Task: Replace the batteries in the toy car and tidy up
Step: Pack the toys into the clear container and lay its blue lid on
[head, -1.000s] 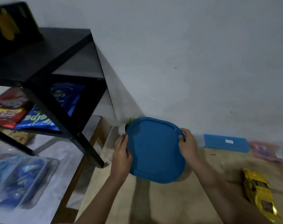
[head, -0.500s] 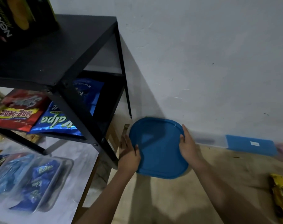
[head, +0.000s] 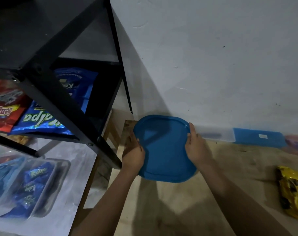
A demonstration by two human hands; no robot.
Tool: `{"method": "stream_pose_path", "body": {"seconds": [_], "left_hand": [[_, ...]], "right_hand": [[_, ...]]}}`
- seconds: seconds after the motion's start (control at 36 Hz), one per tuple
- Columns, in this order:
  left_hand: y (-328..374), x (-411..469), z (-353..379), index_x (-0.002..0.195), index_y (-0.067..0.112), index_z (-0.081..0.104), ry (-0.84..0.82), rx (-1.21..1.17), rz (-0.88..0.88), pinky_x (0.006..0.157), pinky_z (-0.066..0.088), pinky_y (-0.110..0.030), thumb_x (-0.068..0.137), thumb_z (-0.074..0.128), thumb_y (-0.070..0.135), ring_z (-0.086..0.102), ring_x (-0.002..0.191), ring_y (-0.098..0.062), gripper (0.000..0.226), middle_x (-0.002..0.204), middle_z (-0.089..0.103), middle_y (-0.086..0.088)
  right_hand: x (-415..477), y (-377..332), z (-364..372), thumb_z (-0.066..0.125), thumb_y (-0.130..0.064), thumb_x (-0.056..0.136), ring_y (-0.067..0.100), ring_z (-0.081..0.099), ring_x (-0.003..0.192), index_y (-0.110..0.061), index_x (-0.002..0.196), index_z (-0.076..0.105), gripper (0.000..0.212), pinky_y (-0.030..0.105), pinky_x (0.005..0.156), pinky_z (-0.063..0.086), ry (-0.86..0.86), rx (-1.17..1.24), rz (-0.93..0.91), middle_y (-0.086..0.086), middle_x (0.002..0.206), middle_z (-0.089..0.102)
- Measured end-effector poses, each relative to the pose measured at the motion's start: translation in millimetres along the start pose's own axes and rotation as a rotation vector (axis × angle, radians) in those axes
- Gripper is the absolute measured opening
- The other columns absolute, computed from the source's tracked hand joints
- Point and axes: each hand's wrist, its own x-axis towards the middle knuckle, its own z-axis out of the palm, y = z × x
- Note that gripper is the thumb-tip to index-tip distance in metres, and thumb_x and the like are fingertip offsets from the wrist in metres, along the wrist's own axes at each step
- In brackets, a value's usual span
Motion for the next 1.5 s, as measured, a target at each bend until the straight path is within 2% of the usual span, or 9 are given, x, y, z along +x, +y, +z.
{"method": "stream_pose_path", "body": {"seconds": [0.11, 0.19, 0.39, 0.53, 0.61, 0.69, 0.94, 1.14, 1.5], "left_hand": [[1.0, -1.4, 3.5, 0.146, -0.002, 0.016, 0.031, 0.057, 0.059, 0.068, 0.055, -0.037, 0.096, 0.016, 0.029, 0.056, 0.112, -0.036, 0.059, 0.144, 0.038, -0.024], [4.9, 1.0, -1.7, 0.149, 0.007, 0.000, 0.006, 0.141, 0.114, 0.076, 0.054, -0.034, 0.095, 0.028, 0.014, 0.024, 0.141, -0.024, 0.061, 0.158, 0.008, -0.008], [8.4, 6.2, -5.5, 0.150, 0.016, 0.000, -0.056, 0.068, 0.056, 0.058, 0.043, -0.031, 0.096, 0.033, 0.016, 0.055, 0.107, -0.025, 0.063, 0.158, 0.004, 0.001], [9.5, 6.6, -5.1, 0.149, 0.008, 0.003, -0.006, 0.158, 0.101, 0.106, 0.034, -0.031, 0.099, 0.027, 0.018, 0.014, 0.144, -0.023, 0.057, 0.158, 0.005, -0.006], [10.2, 7.4, -3.7, 0.149, 0.006, -0.002, 0.026, 0.251, 0.192, 0.117, -0.001, -0.031, 0.101, 0.022, 0.023, -0.008, 0.146, -0.022, 0.056, 0.159, -0.007, -0.009], [8.6, 11.4, -0.8, 0.149, 0.008, -0.004, 0.007, 0.304, 0.263, 0.112, -0.016, -0.029, 0.101, 0.019, 0.033, -0.014, 0.145, -0.020, 0.059, 0.158, -0.014, -0.008], [2.3, 25.9, 8.4, 0.148, 0.007, -0.009, -0.064, 0.291, 0.300, 0.115, -0.013, -0.031, 0.100, 0.019, 0.037, -0.018, 0.144, -0.022, 0.063, 0.156, -0.021, -0.011], [4.5, 36.4, 7.2, 0.149, 0.008, -0.004, -0.049, 0.273, 0.303, 0.120, 0.005, -0.039, 0.099, 0.024, 0.037, -0.008, 0.146, -0.023, 0.064, 0.157, -0.016, -0.009], [5.6, 26.1, -4.4, 0.150, 0.011, 0.001, -0.030, 0.219, 0.285, 0.116, -0.007, -0.029, 0.101, 0.022, 0.039, -0.014, 0.145, -0.019, 0.061, 0.158, -0.013, -0.005]], "right_hand": [[1.7, 0.9, -0.9, 0.016, -0.038, 0.098, 0.030, 0.057, 0.080, -0.041, 0.143, 0.006, 0.046, 0.044, 0.075, 0.050, 0.007, -0.103, -0.005, 0.010, 0.107, 0.053], [3.6, 0.8, -0.2, 0.014, -0.042, 0.096, 0.032, 0.058, 0.076, -0.043, 0.140, 0.006, 0.044, 0.048, 0.073, 0.052, 0.013, -0.180, -0.021, 0.010, 0.106, 0.054], [3.5, -5.8, -5.3, 0.018, -0.034, 0.099, 0.034, 0.059, 0.079, -0.037, 0.145, 0.009, 0.047, 0.039, 0.067, 0.047, -0.001, -0.237, -0.001, 0.012, 0.110, 0.053], [2.6, -9.3, -4.9, 0.024, -0.025, 0.096, 0.028, 0.054, 0.082, -0.024, 0.145, 0.010, 0.050, 0.041, 0.063, 0.052, 0.031, -0.365, -0.049, 0.009, 0.123, 0.043], [-3.1, -18.6, -3.4, 0.034, -0.010, 0.091, 0.030, 0.041, 0.118, -0.003, 0.144, 0.016, 0.056, 0.037, 0.086, 0.048, 0.083, -0.482, -0.165, 0.014, 0.144, 0.028], [-10.9, -20.8, 3.1, 0.029, -0.014, 0.097, 0.028, 0.008, 0.144, 0.001, 0.146, 0.003, 0.058, 0.037, 0.117, 0.017, -0.005, -0.460, -0.194, 0.017, 0.156, 0.005], [-5.5, -8.6, 12.0, 0.016, -0.028, 0.100, 0.021, -0.014, 0.144, -0.002, 0.146, -0.007, 0.058, 0.029, 0.114, -0.011, -0.050, -0.428, -0.195, 0.011, 0.156, -0.015], [3.4, -9.6, 18.4, 0.012, -0.039, 0.086, 0.023, -0.007, 0.145, -0.001, 0.146, -0.001, 0.072, 0.028, 0.114, -0.009, 0.023, -0.397, -0.215, 0.013, 0.157, -0.007], [-23.3, -16.1, 2.9, 0.038, -0.029, 0.098, 0.022, 0.004, 0.145, -0.002, 0.147, 0.008, 0.064, 0.028, 0.116, 0.007, 0.087, -0.196, -0.148, 0.010, 0.157, 0.009]]}}
